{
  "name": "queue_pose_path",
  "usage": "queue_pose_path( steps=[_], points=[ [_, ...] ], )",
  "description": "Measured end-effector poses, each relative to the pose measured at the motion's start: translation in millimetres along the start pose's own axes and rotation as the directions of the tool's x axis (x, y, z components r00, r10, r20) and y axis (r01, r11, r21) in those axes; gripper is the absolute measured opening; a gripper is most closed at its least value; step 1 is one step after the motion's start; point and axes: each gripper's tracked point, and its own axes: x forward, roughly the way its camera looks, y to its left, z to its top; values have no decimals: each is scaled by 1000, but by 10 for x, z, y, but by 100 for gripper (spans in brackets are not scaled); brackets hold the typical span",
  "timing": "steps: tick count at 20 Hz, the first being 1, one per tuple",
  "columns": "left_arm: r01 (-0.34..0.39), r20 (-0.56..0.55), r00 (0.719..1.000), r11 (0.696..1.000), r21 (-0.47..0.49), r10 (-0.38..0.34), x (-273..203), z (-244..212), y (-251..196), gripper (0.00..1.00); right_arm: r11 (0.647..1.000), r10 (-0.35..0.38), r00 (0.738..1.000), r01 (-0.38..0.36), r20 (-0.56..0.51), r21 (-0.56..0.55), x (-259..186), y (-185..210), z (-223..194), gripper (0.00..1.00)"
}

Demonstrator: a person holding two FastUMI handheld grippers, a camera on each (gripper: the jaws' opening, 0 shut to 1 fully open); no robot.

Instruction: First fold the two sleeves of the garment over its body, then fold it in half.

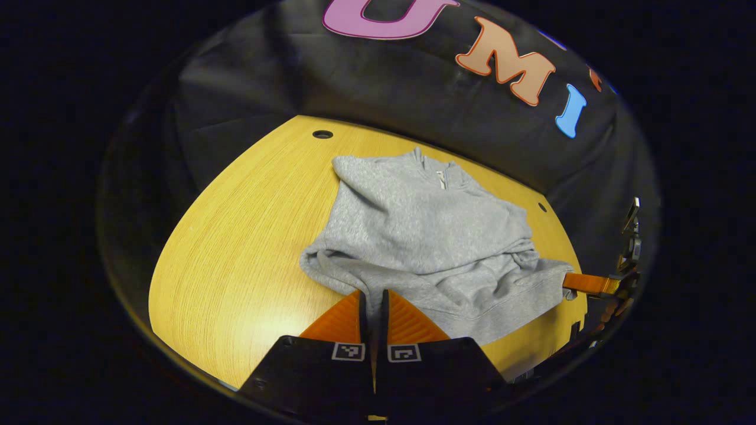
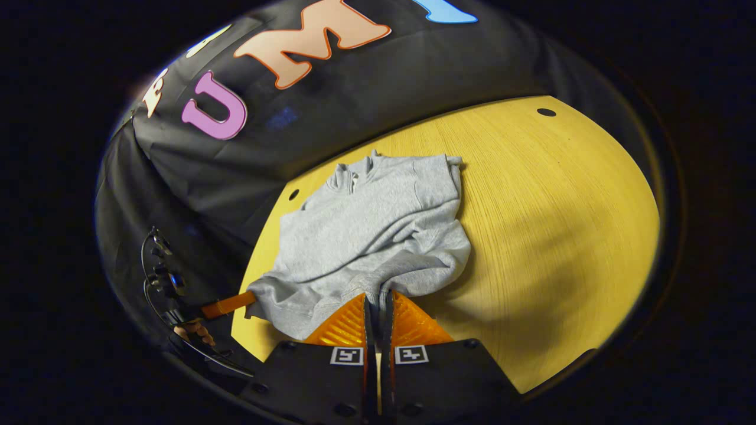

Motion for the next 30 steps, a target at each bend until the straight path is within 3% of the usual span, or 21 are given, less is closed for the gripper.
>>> queue_pose_path(
  steps=[9,15,21,23,24,26,27,28,30],
  points=[
    [27,61,998,999,-28,-26,119,634,-33,0,987,55,995,-66,82,145,155,152,799,5],
    [25,47,999,995,-99,-20,522,956,20,0,976,-9,997,-9,82,219,618,18,1131,5],
    [2,-66,998,979,-206,-16,970,923,122,0,958,-112,993,102,24,267,1067,-240,1123,5],
    [8,-102,994,973,-232,-32,1058,909,132,1,956,-142,990,136,4,260,1192,-342,1097,9],
    [10,-109,993,966,-259,-39,1094,932,143,5,955,-148,989,143,1,260,1241,-368,1092,14],
    [27,-88,994,934,-357,-62,1144,1077,130,9,950,-137,990,124,27,288,1310,-339,1204,14],
    [50,-51,996,909,-413,-78,1155,1187,122,9,946,-121,991,99,51,310,1332,-296,1283,23],
    [66,-10,997,890,-451,-80,1142,1308,138,7,942,-100,992,68,81,329,1343,-211,1370,48],
    [92,66,995,884,-458,-69,1160,1489,154,22,945,-114,984,64,139,320,1352,-215,1533,100]
  ],
)
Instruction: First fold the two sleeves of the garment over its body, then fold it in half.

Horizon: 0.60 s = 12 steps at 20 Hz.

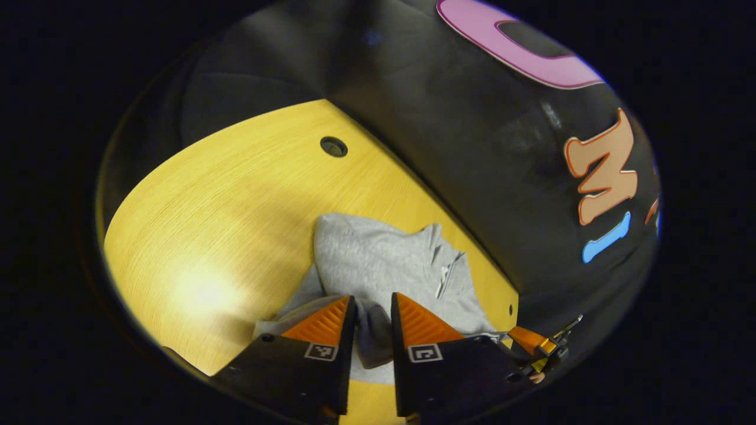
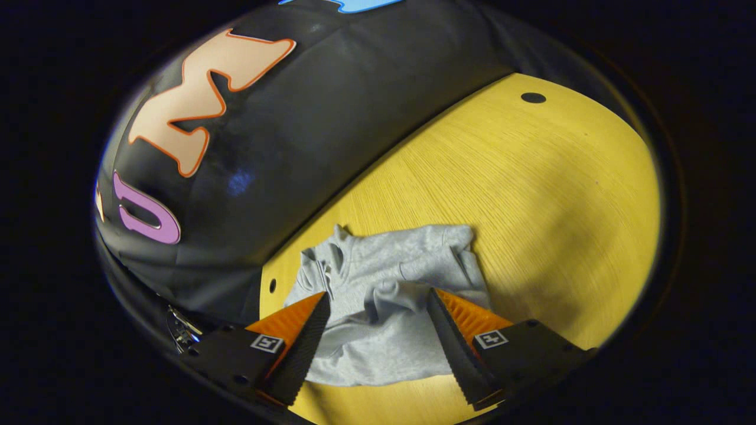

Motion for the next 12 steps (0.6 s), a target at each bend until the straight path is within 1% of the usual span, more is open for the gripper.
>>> queue_pose_path(
  steps=[1,2,4,6,8,10,12],
  points=[
    [9,18,1000,1000,22,-9,-35,39,-32,33,999,-8,999,9,32,-31,-13,11,65,100],
    [15,29,999,999,50,-16,-35,76,-84,54,998,-12,998,15,55,-64,-39,29,120,98],
    [17,80,996,993,119,-26,-82,183,-171,97,992,-15,997,25,78,-127,-98,86,144,98],
    [-8,132,991,978,210,-20,-132,285,-228,96,983,-5,994,24,106,-181,-187,150,157,98],
    [-51,190,982,945,322,-12,-249,378,-296,97,966,5,986,38,168,-255,-342,206,215,98],
    [-114,260,966,890,442,-5,-425,445,-345,96,939,24,968,64,251,-337,-550,287,316,98],
    [-175,337,941,832,526,-16,-599,495,-444,96,906,53,940,97,338,-413,-829,386,391,98]
  ],
)
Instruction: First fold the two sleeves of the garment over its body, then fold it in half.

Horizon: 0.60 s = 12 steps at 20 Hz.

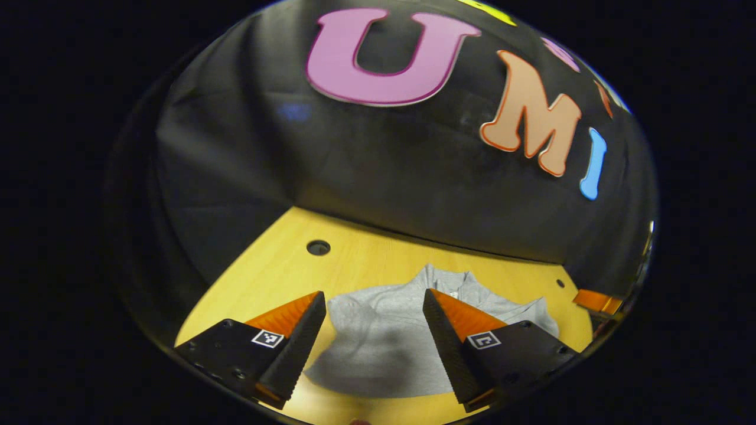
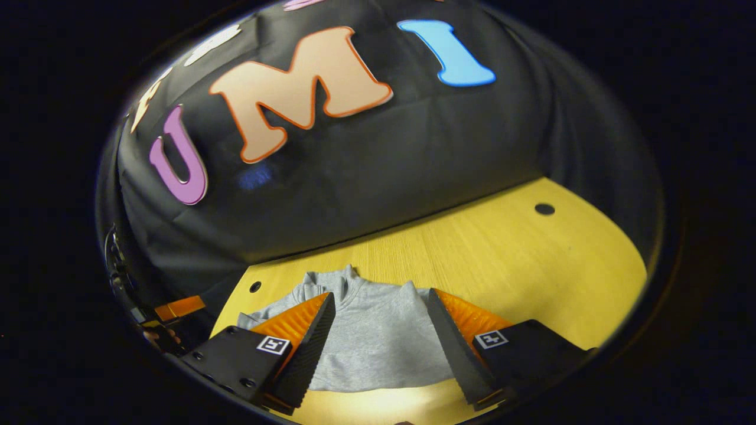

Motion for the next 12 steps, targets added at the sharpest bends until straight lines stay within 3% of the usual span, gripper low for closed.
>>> queue_pose_path(
  steps=[4,5,6,9,12],
  points=[
    [-48,121,992,992,116,34,-458,218,-92,96,988,0,986,26,165,-155,-463,137,304,98],
    [-61,154,987,990,128,41,-549,274,-109,95,982,2,981,34,194,-185,-567,168,328,93],
    [-72,172,984,988,135,48,-663,279,-109,95,976,4,976,43,217,-213,-663,203,343,98],
    [-117,230,970,981,155,80,-1006,330,-89,95,950,-17,957,106,291,-293,-924,219,375,98],
    [-186,273,952,971,153,140,-1236,355,-18,94,948,14,950,86,311,-308,-1170,348,304,98]
  ],
)
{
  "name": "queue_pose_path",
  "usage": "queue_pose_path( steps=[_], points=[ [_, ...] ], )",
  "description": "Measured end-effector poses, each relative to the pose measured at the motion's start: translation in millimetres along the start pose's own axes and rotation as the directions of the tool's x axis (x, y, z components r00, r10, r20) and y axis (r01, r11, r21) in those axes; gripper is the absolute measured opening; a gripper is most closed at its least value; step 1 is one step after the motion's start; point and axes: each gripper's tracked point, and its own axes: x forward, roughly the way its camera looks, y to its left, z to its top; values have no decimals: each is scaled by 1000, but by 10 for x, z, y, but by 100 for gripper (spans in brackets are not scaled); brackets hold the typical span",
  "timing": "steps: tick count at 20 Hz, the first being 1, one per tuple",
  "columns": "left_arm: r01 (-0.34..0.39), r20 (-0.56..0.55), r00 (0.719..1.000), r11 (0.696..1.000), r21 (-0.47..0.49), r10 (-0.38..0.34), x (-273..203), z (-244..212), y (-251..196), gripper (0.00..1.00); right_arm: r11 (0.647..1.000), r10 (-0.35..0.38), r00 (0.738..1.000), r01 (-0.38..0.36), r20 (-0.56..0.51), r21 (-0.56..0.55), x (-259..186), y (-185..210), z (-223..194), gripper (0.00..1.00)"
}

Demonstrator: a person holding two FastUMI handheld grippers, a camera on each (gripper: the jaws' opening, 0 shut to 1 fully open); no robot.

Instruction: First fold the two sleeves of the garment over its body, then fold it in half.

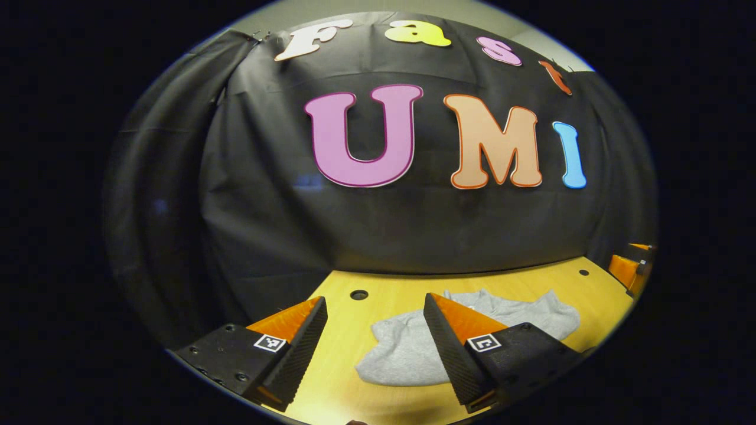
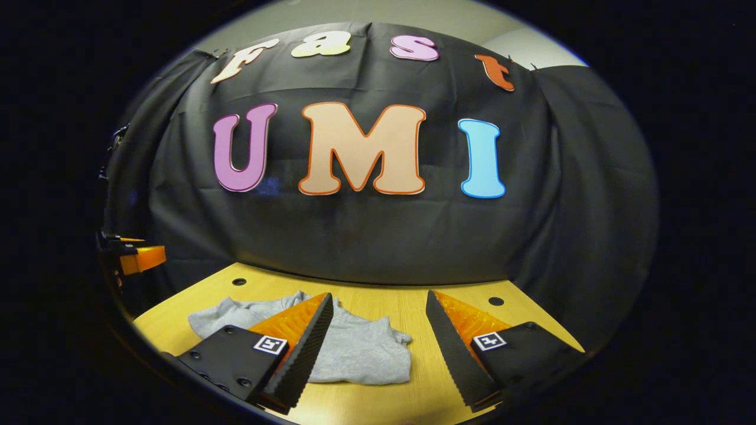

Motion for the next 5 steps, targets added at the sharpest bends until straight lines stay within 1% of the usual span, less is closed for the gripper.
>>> queue_pose_path(
  steps=[2,5],
  points=[
    [-3,39,999,1000,-9,3,-119,108,1,95,1000,8,1000,-8,-10,8,-45,23,-51,97],
    [-20,45,999,1000,10,19,-183,126,52,95,999,-5,1000,6,-11,52,16,-10,-7,96]
  ],
)
